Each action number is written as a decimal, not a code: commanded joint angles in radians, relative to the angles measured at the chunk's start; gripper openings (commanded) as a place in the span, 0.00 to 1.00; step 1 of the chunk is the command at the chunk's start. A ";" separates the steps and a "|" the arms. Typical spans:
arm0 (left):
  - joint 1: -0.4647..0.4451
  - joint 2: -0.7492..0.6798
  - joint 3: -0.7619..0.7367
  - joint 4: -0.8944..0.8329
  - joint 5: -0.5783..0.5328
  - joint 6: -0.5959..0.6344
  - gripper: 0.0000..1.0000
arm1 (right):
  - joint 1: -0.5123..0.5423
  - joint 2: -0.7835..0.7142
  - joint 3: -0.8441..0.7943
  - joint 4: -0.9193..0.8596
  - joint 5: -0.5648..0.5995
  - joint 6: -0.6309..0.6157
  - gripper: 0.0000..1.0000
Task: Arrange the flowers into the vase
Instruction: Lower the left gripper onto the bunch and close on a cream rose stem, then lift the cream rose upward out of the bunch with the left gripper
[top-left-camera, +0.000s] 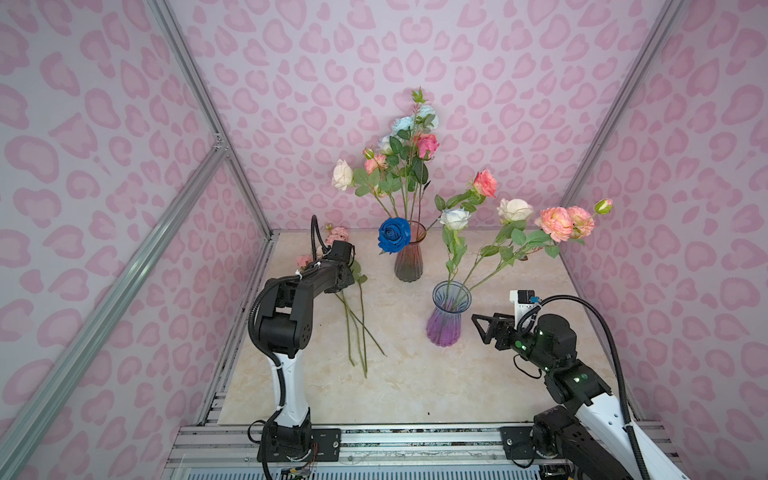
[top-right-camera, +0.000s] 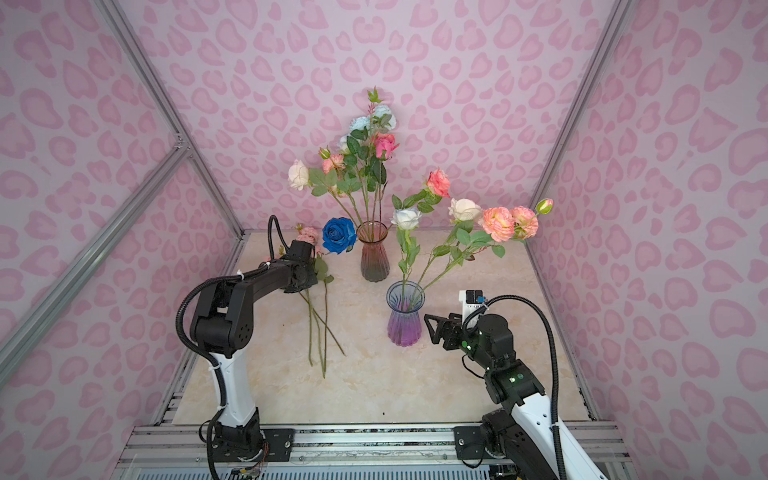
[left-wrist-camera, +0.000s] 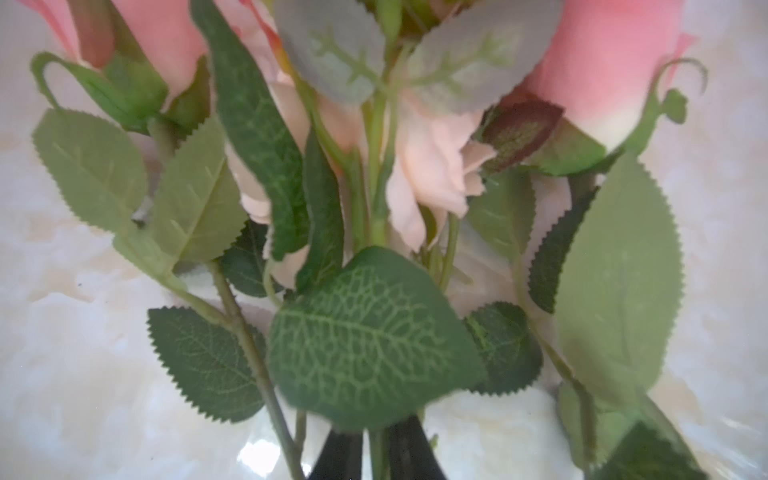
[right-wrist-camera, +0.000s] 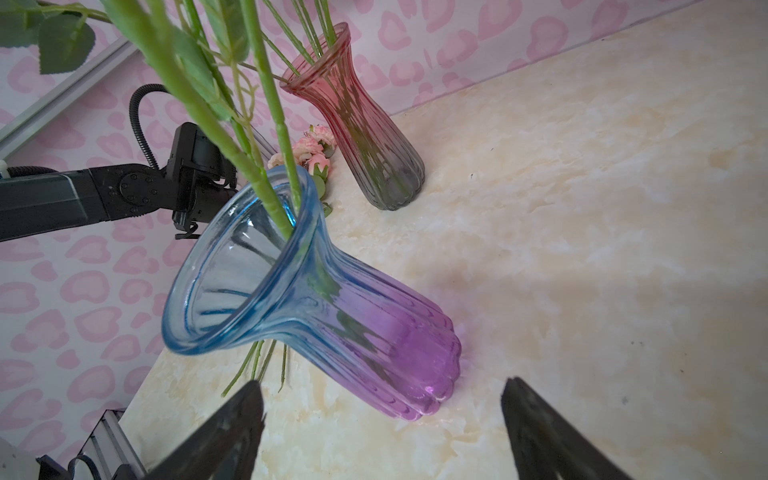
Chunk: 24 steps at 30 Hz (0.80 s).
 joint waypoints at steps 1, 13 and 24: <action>0.001 0.008 0.013 0.010 0.013 0.005 0.15 | 0.001 -0.004 0.002 0.014 0.000 -0.005 0.90; -0.001 -0.308 -0.108 0.017 0.091 -0.018 0.03 | 0.000 -0.032 0.006 0.015 -0.011 0.021 0.90; -0.025 -0.884 -0.343 0.134 0.175 -0.064 0.03 | 0.008 -0.039 0.024 0.003 -0.080 0.056 0.90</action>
